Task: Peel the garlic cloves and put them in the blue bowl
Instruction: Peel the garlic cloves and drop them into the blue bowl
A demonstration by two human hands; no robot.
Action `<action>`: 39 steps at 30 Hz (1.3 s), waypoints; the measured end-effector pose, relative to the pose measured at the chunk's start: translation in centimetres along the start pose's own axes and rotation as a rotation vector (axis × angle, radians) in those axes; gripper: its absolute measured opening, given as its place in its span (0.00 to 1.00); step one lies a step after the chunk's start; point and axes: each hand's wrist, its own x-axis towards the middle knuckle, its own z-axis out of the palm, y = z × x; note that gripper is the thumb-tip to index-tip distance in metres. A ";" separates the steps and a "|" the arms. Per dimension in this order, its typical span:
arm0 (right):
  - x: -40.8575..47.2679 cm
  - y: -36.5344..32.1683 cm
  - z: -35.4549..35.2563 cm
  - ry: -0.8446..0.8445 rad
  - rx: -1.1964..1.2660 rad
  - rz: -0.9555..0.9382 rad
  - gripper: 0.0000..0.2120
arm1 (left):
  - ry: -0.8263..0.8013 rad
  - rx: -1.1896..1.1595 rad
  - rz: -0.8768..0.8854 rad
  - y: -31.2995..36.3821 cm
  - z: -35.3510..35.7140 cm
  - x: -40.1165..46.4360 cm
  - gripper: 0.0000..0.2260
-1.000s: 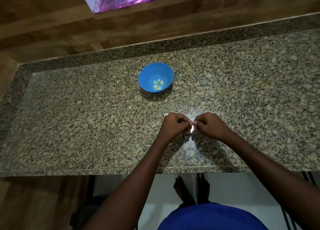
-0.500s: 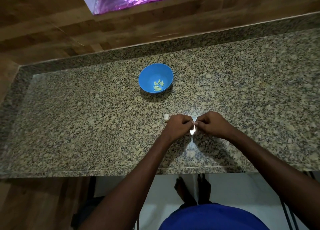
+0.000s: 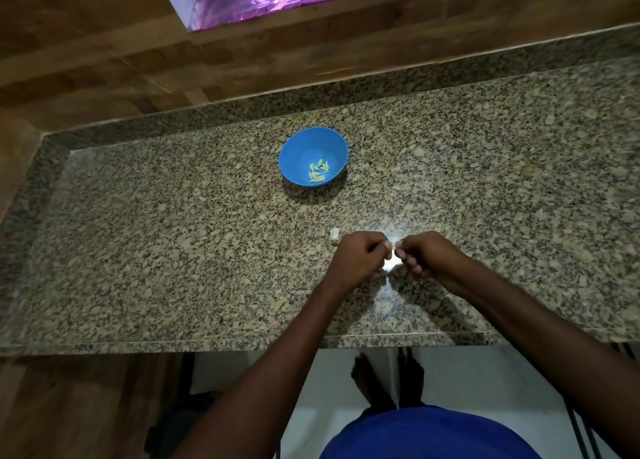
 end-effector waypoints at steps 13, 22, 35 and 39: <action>0.0 0.6 1.0 0.385 -0.558 -0.456 0.06 | 0.070 -0.344 -0.234 -0.5 0.7 0.0 0.13; -0.5 0.5 2.4 0.501 -0.787 -0.652 0.09 | 0.051 -0.655 -0.543 -0.1 0.8 0.4 0.13; 1.6 0.9 0.6 0.420 -0.518 -0.312 0.06 | 0.065 -0.197 -0.338 -2.2 -0.4 0.6 0.09; 2.2 1.4 0.5 0.406 -0.492 -0.260 0.06 | 0.109 -0.223 -0.351 -2.4 -0.2 0.7 0.04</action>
